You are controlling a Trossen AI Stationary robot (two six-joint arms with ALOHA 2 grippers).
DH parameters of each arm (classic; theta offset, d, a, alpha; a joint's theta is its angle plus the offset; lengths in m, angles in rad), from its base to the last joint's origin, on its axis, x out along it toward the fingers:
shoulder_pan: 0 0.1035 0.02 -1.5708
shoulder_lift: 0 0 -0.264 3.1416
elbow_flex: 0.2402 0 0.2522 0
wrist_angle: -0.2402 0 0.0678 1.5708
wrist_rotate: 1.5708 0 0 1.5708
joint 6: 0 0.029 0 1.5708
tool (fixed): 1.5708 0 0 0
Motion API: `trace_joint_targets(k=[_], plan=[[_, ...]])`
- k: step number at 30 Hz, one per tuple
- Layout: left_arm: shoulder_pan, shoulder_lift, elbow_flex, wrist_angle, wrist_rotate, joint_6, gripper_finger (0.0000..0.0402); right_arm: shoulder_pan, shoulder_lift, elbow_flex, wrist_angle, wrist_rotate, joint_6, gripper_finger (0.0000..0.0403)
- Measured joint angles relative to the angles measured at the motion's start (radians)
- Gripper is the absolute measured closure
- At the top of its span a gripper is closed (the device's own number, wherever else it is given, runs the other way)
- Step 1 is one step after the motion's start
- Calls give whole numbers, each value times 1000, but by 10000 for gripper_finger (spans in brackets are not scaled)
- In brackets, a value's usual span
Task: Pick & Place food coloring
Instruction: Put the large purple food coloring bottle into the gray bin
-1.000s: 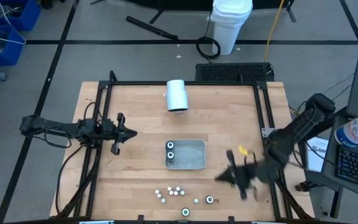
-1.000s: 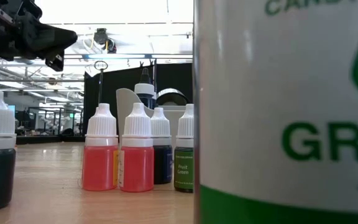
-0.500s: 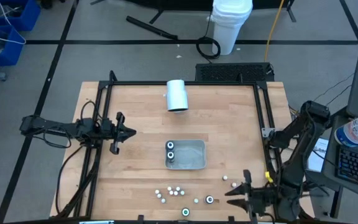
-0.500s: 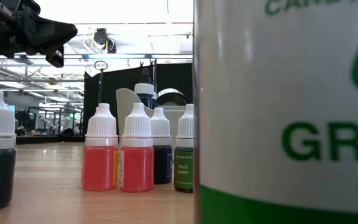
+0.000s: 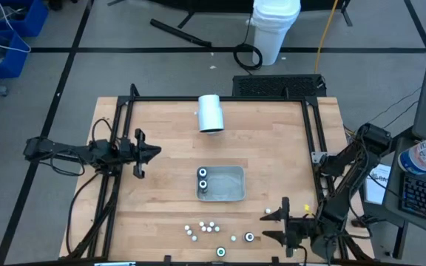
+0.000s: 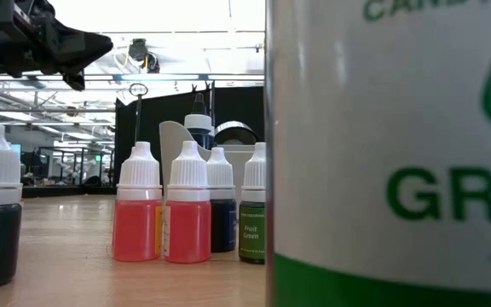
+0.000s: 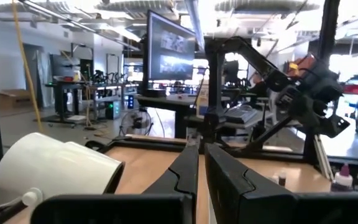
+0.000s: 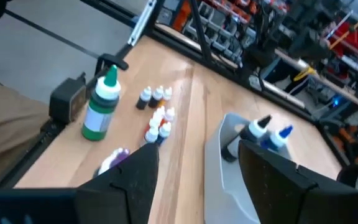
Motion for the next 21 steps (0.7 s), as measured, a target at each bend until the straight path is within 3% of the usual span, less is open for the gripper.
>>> trace_joint_targets(k=[5,13,21], plan=[[0,0,0,0,4,4,364,-12,0,-29,32,-3,-14,191],[0,0,0,-6,5,-74,364,-59,0,-92,293,-107,-41,190],[0,0,0,-61,6,-107,364,-31,0,-130,320,-106,-26,186]])
